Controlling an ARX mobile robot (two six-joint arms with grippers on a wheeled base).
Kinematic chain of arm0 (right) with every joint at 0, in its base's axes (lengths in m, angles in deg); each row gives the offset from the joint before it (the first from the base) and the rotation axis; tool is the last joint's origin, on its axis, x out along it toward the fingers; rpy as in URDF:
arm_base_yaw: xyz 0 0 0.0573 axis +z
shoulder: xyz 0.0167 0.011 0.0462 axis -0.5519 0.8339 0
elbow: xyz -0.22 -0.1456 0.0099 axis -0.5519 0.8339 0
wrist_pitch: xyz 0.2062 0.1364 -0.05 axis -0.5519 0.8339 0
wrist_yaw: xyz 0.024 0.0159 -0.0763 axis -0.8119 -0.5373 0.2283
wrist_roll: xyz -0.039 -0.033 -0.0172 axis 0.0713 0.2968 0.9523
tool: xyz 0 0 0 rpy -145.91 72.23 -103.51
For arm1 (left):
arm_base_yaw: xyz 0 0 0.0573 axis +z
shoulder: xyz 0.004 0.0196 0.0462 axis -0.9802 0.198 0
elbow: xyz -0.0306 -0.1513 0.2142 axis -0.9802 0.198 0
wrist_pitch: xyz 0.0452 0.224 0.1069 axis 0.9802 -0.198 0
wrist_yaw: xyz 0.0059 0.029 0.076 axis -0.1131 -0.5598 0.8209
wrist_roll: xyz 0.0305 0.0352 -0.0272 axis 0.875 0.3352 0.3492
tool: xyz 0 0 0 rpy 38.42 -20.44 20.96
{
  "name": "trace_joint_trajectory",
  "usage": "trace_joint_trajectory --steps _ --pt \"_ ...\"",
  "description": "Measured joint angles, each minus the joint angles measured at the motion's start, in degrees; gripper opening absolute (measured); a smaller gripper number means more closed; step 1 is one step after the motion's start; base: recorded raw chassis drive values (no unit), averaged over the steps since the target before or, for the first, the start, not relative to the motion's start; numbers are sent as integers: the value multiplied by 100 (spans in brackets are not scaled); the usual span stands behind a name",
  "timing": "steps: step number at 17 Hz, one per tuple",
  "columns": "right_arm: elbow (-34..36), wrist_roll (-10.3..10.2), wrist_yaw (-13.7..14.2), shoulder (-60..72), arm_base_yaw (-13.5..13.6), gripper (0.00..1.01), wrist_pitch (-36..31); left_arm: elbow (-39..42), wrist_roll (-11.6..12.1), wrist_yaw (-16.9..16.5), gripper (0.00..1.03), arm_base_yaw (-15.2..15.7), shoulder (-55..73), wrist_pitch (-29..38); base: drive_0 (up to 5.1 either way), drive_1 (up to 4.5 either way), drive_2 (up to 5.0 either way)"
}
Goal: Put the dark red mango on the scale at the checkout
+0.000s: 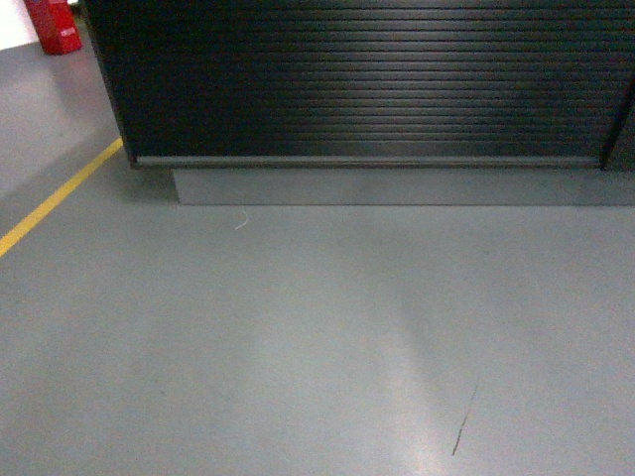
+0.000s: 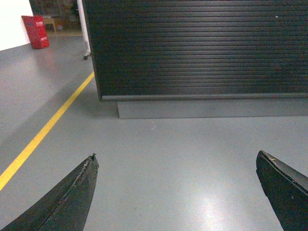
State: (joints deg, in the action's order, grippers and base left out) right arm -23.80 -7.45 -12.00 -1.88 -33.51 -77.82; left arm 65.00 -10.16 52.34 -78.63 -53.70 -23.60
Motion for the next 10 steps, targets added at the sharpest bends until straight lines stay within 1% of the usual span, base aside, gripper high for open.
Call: trace_joint_trajectory --steps 10 --pt "0 0 2 0 0 98 4 0 0 0 98 0 0 7 0 424 -424"
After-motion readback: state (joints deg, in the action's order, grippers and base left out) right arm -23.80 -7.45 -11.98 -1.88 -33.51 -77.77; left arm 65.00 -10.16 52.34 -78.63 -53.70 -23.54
